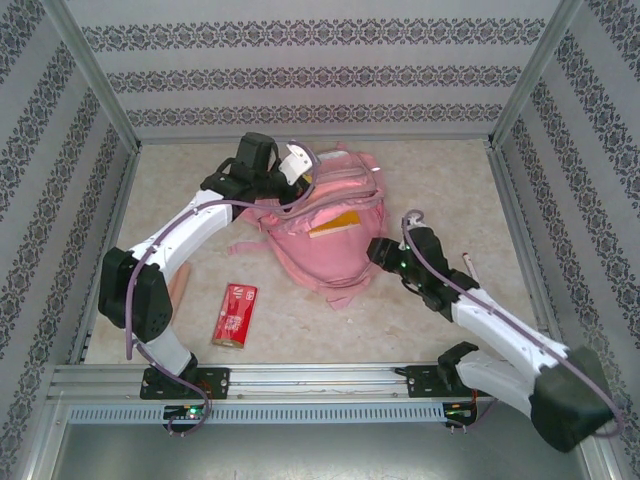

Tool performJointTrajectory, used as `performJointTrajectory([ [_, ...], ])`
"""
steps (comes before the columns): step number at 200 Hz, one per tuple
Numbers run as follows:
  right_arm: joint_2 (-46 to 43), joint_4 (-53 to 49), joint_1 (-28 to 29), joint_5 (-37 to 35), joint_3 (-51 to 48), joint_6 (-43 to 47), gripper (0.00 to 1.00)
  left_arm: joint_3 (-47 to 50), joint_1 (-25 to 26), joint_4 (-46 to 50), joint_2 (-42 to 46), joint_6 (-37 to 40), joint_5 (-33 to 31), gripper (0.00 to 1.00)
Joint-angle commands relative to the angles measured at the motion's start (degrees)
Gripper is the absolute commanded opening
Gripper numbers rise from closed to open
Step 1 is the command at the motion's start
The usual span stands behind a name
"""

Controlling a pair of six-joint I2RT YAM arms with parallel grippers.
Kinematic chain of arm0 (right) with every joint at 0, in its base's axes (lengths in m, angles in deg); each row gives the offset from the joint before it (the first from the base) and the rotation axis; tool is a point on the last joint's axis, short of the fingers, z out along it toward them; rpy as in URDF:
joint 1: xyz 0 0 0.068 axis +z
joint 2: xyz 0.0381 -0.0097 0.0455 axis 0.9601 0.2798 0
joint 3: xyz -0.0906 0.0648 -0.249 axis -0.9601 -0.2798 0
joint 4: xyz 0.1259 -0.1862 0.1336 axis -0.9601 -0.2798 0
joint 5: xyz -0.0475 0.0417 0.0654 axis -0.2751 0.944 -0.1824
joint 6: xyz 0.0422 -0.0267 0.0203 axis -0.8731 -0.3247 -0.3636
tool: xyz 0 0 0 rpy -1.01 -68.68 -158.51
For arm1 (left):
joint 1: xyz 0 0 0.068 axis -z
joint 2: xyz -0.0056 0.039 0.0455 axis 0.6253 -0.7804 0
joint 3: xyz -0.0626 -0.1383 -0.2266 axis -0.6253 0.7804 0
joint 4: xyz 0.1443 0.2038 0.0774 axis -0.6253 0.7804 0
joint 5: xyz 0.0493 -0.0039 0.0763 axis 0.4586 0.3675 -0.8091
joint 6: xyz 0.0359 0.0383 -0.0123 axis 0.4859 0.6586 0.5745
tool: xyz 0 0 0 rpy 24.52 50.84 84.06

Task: Pack the student bag

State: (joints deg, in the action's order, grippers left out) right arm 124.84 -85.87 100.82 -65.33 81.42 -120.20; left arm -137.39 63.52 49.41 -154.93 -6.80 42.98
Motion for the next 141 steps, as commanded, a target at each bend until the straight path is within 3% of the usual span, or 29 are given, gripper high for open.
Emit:
performJointTrajectory([
  [1, -6.3, -10.0, -1.6, 4.4, -0.5, 3.5, 0.49, -0.2, 1.8, -2.8, -1.6, 0.3, 1.9, 0.24],
  [15, -8.8, -14.9, -2.7, 6.7, 0.5, 4.5, 0.49, -0.3, 1.8, -1.4, -2.5, -5.5, 1.0, 0.46],
  [44, -7.7, -23.7, -2.1, 15.4, 6.1, 10.6, 0.48, 1.1, 0.0, 3.7, -1.1, -20.9, -10.2, 0.62],
  [53, -6.0, -25.8, -0.4, 16.4, 8.0, 12.4, 0.48, 1.2, -1.4, 6.8, -0.6, -27.0, -14.2, 0.70],
  [70, -2.6, -28.0, 5.5, 13.7, 11.7, 15.3, 0.50, 0.8, -5.6, 14.0, -0.4, -36.3, -15.0, 0.74],
  [75, -1.4, -28.1, 7.4, 12.3, 12.6, 16.0, 0.50, 1.1, -7.0, 15.7, -0.5, -38.4, -14.8, 0.87],
  [82, 0.4, -28.0, 9.5, 10.9, 13.9, 16.8, 0.50, 1.8, -8.8, 17.6, -0.6, -41.5, -15.0, 0.94],
  [122, 13.2, -20.6, 19.1, 8.4, 19.6, 17.3, 0.51, 4.0, -16.1, 20.1, -5.9, -50.8, -9.5, 0.91],
  [141, 19.5, -17.2, 21.6, 9.2, 21.7, 15.5, 0.51, 2.8, -16.2, 19.9, -8.8, -51.1, -13.6, 0.89],
])
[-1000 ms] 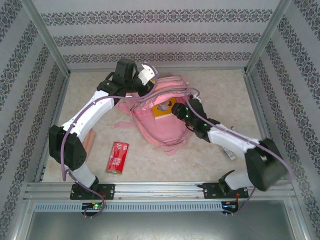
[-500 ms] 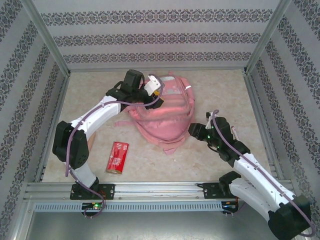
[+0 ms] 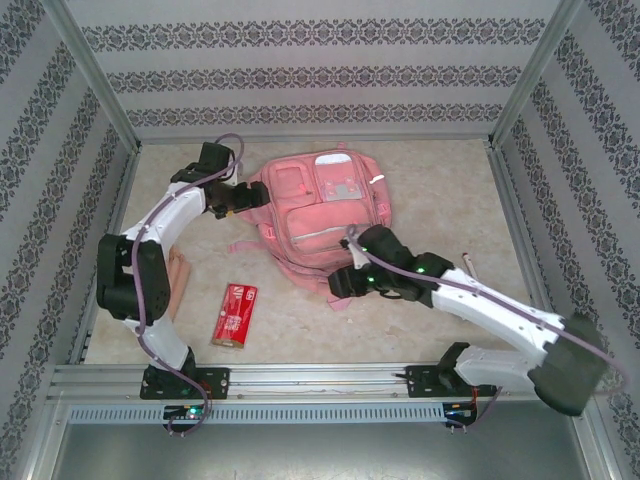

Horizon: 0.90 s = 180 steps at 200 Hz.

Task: Pack the student bag

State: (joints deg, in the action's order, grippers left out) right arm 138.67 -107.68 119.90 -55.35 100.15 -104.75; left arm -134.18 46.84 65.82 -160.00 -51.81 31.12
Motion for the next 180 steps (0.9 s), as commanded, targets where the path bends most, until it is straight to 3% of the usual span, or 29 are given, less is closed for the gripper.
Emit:
performJointTrajectory([
  [1, 6.0, 4.7, 2.6, -0.7, 3.1, -0.1, 0.51, -0.4, 0.4, 3.4, -3.9, -6.1, -1.9, 0.89],
  [17, 10.5, 6.3, 3.2, 0.0, 3.4, -2.7, 0.49, -1.2, 0.2, 1.7, -6.2, -6.7, -4.4, 0.88],
  [43, 14.2, 5.9, 2.4, -3.4, 1.9, -6.0, 0.39, -2.9, 0.1, -1.8, -10.9, -7.3, -3.2, 0.82],
  [75, 13.6, 4.3, -3.6, -8.4, -1.3, -7.1, 0.29, -1.6, 0.4, -4.6, -12.1, -9.1, -4.0, 0.44],
  [95, 12.6, 3.9, -8.3, -12.8, -2.0, -3.7, 0.23, -0.2, 1.1, -4.7, -11.0, -8.7, -5.6, 0.33],
  [123, 14.8, 6.4, -16.2, -14.9, -1.2, 1.6, 0.15, 3.1, 4.1, -5.1, -7.3, -8.6, -6.5, 0.08],
  [142, 17.7, 8.3, -21.3, -15.6, 0.7, 4.6, 0.12, 5.0, 6.2, -4.7, -5.5, -10.0, -5.4, 0.00],
  [163, 20.5, 9.5, -26.3, -14.8, 3.4, 6.0, 0.11, 7.6, 8.8, -4.8, -3.1, -12.4, -4.8, 0.00],
  [180, 20.5, 8.8, -28.8, -12.4, 5.5, 6.0, 0.17, 8.8, 11.7, -4.4, -0.9, -15.0, -6.1, 0.00],
])
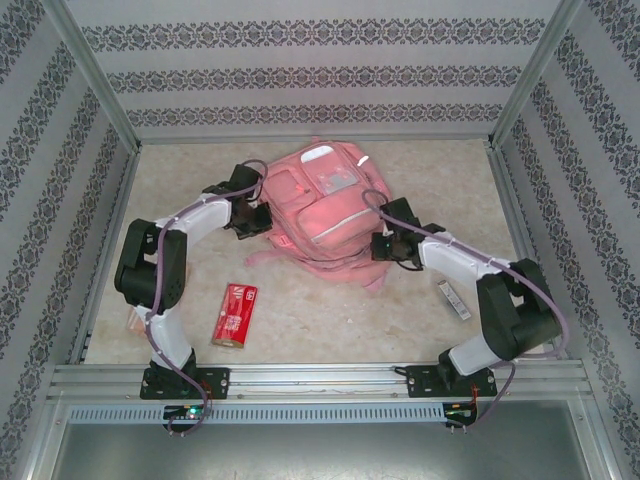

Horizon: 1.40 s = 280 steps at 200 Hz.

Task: Pack the student bag

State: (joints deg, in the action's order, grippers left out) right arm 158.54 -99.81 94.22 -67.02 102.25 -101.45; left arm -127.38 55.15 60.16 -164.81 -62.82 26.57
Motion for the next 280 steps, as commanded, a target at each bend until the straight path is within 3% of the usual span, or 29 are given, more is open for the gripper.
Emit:
performJointTrajectory([
  [1, 0.5, 0.7, -3.1, -0.7, 3.5, 2.7, 0.18, 2.0, 3.5, 1.3, 4.0, -4.2, -1.5, 0.00],
  [37, -15.9, -1.7, 1.1, -2.0, -0.9, 0.0, 0.28, 2.6, 6.6, 1.0, 5.5, -13.6, 2.8, 0.00],
  [72, -27.8, 1.2, 17.5, -2.0, -11.2, -6.7, 0.38, 7.5, 10.0, -3.2, 11.3, -23.6, 1.3, 0.00],
  [95, -24.8, 10.3, 29.4, 1.8, -14.3, -10.9, 0.44, 11.4, 10.5, -7.8, 14.1, -31.1, 3.6, 0.00],
  [117, -15.6, 14.1, 35.2, 4.9, -9.9, -10.3, 0.49, 11.3, 11.1, -8.9, 14.3, -33.3, 6.2, 0.00],
  [136, -8.4, 16.7, 35.9, 5.5, -6.0, -9.3, 0.50, 12.3, 11.5, -12.2, 13.8, -35.9, 8.7, 0.00],
  [191, 4.5, 23.5, 33.4, -2.7, -0.5, -10.7, 0.52, 12.6, 11.4, -13.7, 13.1, -37.7, 13.5, 0.00],
  [235, 8.6, 21.6, 32.9, -11.9, 2.7, -6.2, 0.50, 13.9, 11.5, -15.7, 13.4, -38.9, 15.3, 0.00],
  [280, 7.8, 20.2, 32.5, -14.1, 2.7, -5.8, 0.55, 13.4, 11.4, -15.5, 13.1, -39.4, 15.5, 0.00],
])
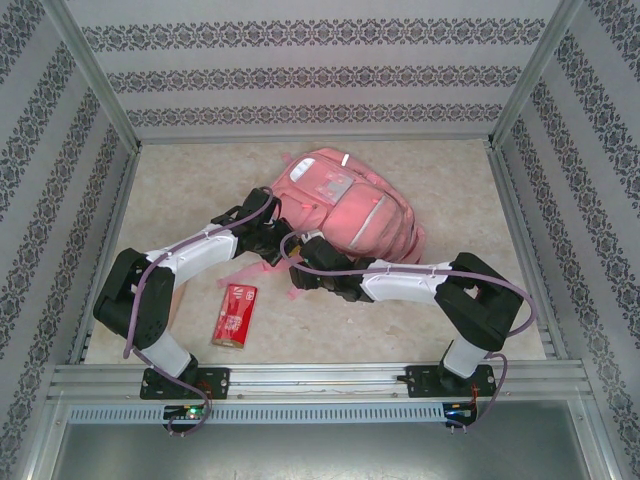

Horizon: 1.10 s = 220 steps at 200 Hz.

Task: Pack the student bag

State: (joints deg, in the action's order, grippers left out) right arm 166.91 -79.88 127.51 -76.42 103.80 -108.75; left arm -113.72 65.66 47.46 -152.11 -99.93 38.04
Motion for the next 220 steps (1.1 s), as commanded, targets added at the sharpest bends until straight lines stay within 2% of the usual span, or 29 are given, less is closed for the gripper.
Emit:
performJointTrajectory([
  [1, -0.6, 0.3, -0.8, -4.7, 1.0, 1.5, 0.56, -0.3, 0.9, -2.8, 0.5, -2.3, 4.0, 0.00],
  [38, -2.6, -0.1, -1.9, -4.7, -0.2, 3.5, 0.58, -1.9, 0.9, -0.4, 0.6, -0.6, 3.6, 0.00],
  [94, -0.3, 3.1, -0.6, -11.8, 0.3, 11.2, 0.58, -1.4, 1.0, -0.3, 0.9, -1.1, 3.1, 0.00],
  [120, 1.3, 6.8, -1.1, -10.1, 0.0, 12.4, 0.53, -1.3, 1.0, -0.2, 1.1, -1.4, 3.1, 0.00],
  [153, 2.7, 7.7, -1.3, -8.8, 0.8, 13.1, 0.38, -1.3, 1.0, 0.1, 1.6, -1.3, 2.7, 0.00],
  [164, 3.0, 7.6, -1.4, -9.3, 0.9, 13.4, 0.38, -1.4, 0.9, 0.2, 1.6, -1.3, 2.6, 0.00],
  [191, 2.9, 7.8, -1.6, -11.5, -0.1, 14.6, 0.26, -1.2, 0.9, 0.4, 1.8, -1.7, 2.5, 0.00],
  [207, 2.4, 8.4, -1.8, -11.1, -0.8, 15.7, 0.14, -1.2, 0.9, 0.5, 2.1, -1.7, 2.0, 0.00],
  [220, 1.4, 9.5, -2.2, -7.2, -2.0, 17.0, 0.03, -1.6, 0.9, 1.4, 2.2, -1.0, 1.1, 0.00],
])
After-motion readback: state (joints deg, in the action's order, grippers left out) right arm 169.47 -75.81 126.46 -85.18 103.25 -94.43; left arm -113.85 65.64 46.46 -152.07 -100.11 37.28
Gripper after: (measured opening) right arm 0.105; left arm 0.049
